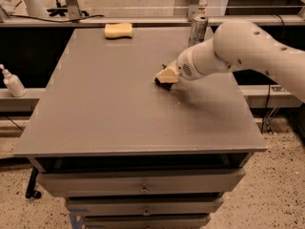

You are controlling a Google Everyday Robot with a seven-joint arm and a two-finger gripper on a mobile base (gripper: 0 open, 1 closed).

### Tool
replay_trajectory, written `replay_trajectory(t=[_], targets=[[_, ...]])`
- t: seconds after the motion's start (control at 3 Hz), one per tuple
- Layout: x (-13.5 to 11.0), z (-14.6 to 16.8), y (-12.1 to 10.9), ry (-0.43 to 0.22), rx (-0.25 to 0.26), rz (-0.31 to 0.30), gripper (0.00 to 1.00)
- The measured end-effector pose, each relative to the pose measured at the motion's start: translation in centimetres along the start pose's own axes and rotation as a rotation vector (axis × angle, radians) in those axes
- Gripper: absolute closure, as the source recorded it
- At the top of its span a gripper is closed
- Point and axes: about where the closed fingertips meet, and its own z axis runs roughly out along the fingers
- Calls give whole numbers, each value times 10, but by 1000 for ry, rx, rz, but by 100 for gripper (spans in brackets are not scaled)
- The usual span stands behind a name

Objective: Move rxbar chocolate near redbull can

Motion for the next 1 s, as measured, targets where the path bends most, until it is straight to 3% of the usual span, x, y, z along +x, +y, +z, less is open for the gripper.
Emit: replay_trajectory(t=[0.33,1.0], targets=[[0,-9,-5,-4,22,-2,100],[-4,-41,-34,-18,107,-7,100]])
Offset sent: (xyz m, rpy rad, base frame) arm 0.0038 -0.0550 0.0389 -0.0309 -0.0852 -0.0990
